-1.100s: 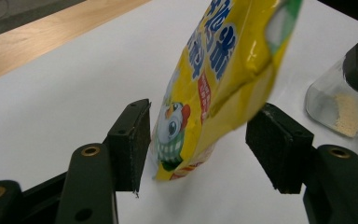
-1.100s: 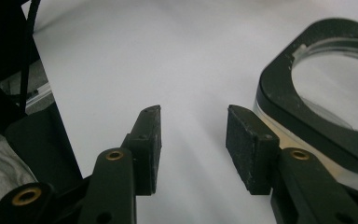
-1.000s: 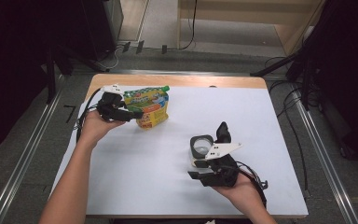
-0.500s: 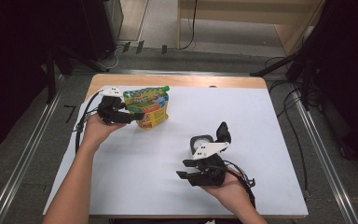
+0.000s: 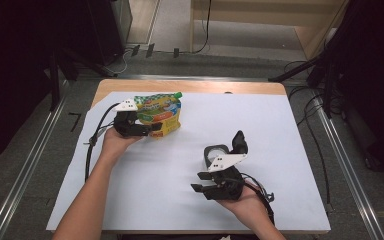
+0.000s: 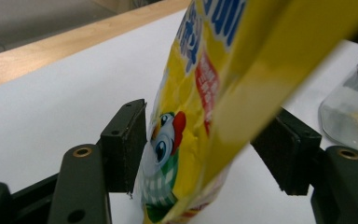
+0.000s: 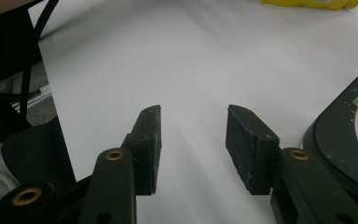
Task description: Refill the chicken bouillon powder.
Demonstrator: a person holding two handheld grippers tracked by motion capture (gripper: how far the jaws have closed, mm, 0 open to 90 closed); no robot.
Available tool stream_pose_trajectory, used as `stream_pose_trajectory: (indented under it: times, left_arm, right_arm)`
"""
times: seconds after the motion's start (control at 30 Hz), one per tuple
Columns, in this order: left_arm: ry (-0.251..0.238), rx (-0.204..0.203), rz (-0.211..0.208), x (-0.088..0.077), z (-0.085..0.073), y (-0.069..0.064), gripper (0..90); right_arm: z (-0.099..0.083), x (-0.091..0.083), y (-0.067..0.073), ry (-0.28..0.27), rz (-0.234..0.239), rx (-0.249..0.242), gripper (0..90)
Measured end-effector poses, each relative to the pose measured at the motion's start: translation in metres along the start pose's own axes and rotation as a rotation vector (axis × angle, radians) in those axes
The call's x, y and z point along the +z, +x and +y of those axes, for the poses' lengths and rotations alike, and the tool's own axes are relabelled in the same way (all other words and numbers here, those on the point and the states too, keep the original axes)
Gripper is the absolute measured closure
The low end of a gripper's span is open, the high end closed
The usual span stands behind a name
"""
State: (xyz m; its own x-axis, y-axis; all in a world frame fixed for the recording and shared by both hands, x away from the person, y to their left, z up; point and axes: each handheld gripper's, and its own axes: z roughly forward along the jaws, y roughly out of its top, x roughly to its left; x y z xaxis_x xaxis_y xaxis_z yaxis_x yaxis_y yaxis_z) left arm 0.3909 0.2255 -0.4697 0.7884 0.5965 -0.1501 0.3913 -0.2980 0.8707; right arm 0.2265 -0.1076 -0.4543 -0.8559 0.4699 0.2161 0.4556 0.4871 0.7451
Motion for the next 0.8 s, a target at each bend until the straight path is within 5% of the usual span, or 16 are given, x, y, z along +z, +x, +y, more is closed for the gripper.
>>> stream_pose_trajectory:
  times: [0.13,0.3,0.43,0.53,0.67,0.8]
  left_arm:
    - [-0.008,-0.009,0.006,0.002,-0.002,0.002,46.2]
    - [0.013,0.055,0.058,-0.001,0.002,-0.008,55.9]
    - [0.035,0.061,0.073,-0.002,0.006,-0.012,59.3]
    - [0.049,0.013,0.071,-0.004,0.009,-0.011,61.6]
    - [0.071,-0.127,0.034,-0.01,0.014,-0.004,64.0]
    - [0.092,-0.189,0.017,-0.019,0.021,-0.006,66.3]
  right_arm:
    - [0.0,0.001,0.0,-0.001,0.0,0.0,57.2]
    - [0.0,0.002,-0.001,0.0,-0.003,0.001,57.3]
    - [-0.001,0.003,-0.001,0.002,-0.006,0.005,57.5]
    - [-0.002,0.004,-0.002,0.004,-0.006,0.007,57.7]
    - [-0.003,0.005,-0.003,0.003,-0.008,0.014,57.8]
    - [-0.003,0.006,-0.004,-0.001,-0.005,0.019,57.8]
